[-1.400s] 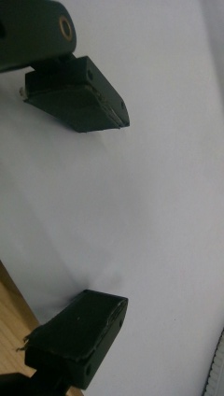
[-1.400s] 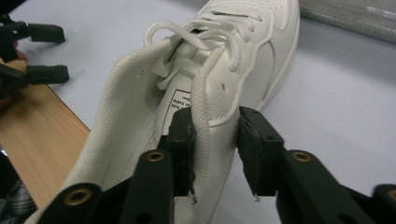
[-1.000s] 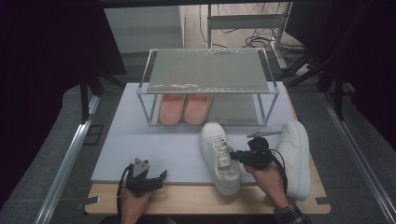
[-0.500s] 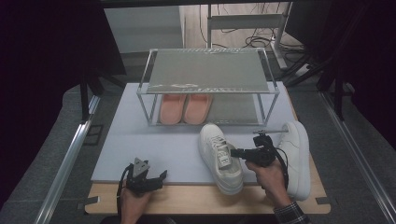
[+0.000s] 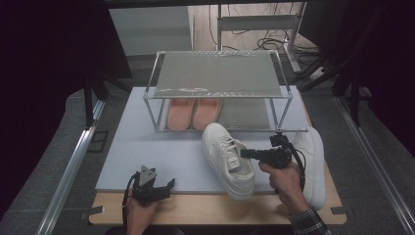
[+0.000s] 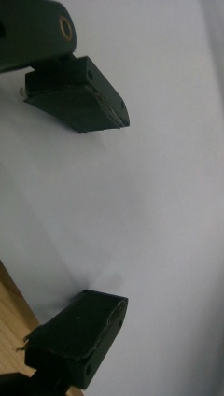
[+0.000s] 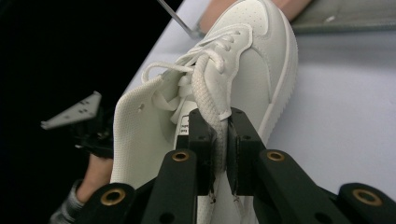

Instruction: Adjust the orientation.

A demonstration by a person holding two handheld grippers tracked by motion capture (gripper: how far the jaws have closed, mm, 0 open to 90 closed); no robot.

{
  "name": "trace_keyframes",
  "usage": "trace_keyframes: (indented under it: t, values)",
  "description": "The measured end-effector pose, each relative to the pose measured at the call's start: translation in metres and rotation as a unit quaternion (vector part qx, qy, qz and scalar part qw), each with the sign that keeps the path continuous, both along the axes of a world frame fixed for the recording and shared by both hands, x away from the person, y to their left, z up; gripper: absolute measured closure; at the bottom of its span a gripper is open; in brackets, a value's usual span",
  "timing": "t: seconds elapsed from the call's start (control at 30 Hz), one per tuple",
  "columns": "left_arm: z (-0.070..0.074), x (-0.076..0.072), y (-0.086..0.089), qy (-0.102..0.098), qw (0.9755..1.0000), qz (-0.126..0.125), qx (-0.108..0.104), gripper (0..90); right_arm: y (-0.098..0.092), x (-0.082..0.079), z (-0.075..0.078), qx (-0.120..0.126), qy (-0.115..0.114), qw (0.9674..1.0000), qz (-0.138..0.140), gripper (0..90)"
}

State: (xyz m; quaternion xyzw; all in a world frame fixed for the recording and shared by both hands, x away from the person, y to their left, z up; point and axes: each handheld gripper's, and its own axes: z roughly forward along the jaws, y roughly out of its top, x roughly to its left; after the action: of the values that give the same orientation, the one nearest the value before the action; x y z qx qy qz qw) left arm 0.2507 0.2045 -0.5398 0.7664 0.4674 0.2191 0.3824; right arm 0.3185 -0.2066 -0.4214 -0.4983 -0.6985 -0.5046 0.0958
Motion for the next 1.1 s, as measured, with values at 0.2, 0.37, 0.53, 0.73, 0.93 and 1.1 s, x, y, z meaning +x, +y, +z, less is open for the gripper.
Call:
trace_keyframes:
  t: [0.2, 0.37, 0.53, 0.73, 0.93, 1.1]
  values:
    - [0.0, 0.0, 0.0, 0.0, 1.0, 0.001, -0.001, 12.7, -0.004, 0.002, 0.012, 0.035, 0.002, 0.9994, 0.001, 81.9]
    - [0.0, 0.0, 0.0, -0.001, 1.0, 0.001, -0.001, 12.7, -0.005, 0.005, 0.022, 0.05, -0.003, 0.9987, 0.003, 82.0]
    - [0.0, 0.0, 0.0, -0.001, 1.0, 0.001, -0.001, 12.7, -0.006, 0.008, 0.029, 0.064, -0.005, 0.9979, 0.004, 81.9]
    - [0.0, 0.0, 0.0, 0.0, 1.0, 0.001, 0.0, 12.7, -0.008, 0.01, 0.041, 0.081, -0.011, 0.9966, 0.005, 82.0]
    - [0.0, 0.0, 0.0, 0.001, 1.0, 0.0, 0.001, 12.7, -0.009, 0.01, 0.051, 0.092, -0.014, 0.9956, 0.011, 82.0]
    - [0.0, 0.0, 0.0, 0.001, 1.0, 0.0, 0.0, 12.7, -0.009, 0.011, 0.058, 0.103, -0.009, 0.9945, 0.016, 82.0]
